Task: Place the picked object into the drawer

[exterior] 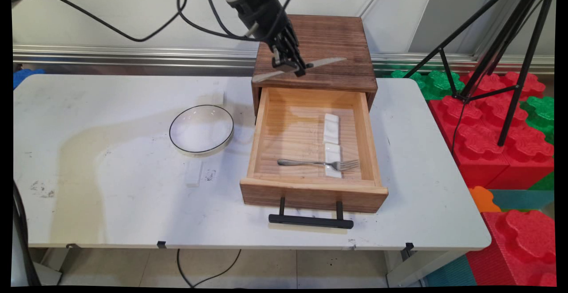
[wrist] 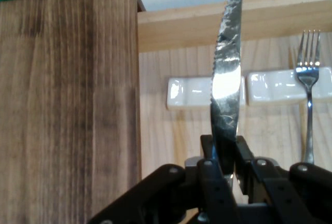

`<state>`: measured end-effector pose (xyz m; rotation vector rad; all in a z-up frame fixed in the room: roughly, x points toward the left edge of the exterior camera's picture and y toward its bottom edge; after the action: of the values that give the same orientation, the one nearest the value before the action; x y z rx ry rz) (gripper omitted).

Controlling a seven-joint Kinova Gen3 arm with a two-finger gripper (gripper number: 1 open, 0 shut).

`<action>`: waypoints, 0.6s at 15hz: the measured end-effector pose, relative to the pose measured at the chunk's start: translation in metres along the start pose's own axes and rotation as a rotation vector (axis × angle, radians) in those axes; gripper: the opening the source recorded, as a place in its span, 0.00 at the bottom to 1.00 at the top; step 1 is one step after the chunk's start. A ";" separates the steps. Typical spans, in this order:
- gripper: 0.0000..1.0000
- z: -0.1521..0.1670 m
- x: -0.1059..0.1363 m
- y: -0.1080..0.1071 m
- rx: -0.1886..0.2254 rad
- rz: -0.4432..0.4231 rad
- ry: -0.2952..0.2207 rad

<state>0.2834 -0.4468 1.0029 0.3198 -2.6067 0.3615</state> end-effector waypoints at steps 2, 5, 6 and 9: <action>0.00 0.011 0.000 -0.001 -0.012 -0.001 0.004; 0.00 0.028 -0.003 -0.002 -0.032 -0.002 0.011; 0.00 0.034 -0.005 -0.002 -0.039 -0.003 0.013; 0.00 0.049 -0.013 -0.003 -0.057 -0.012 0.020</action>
<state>0.2740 -0.4629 0.9562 0.3107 -2.5891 0.2845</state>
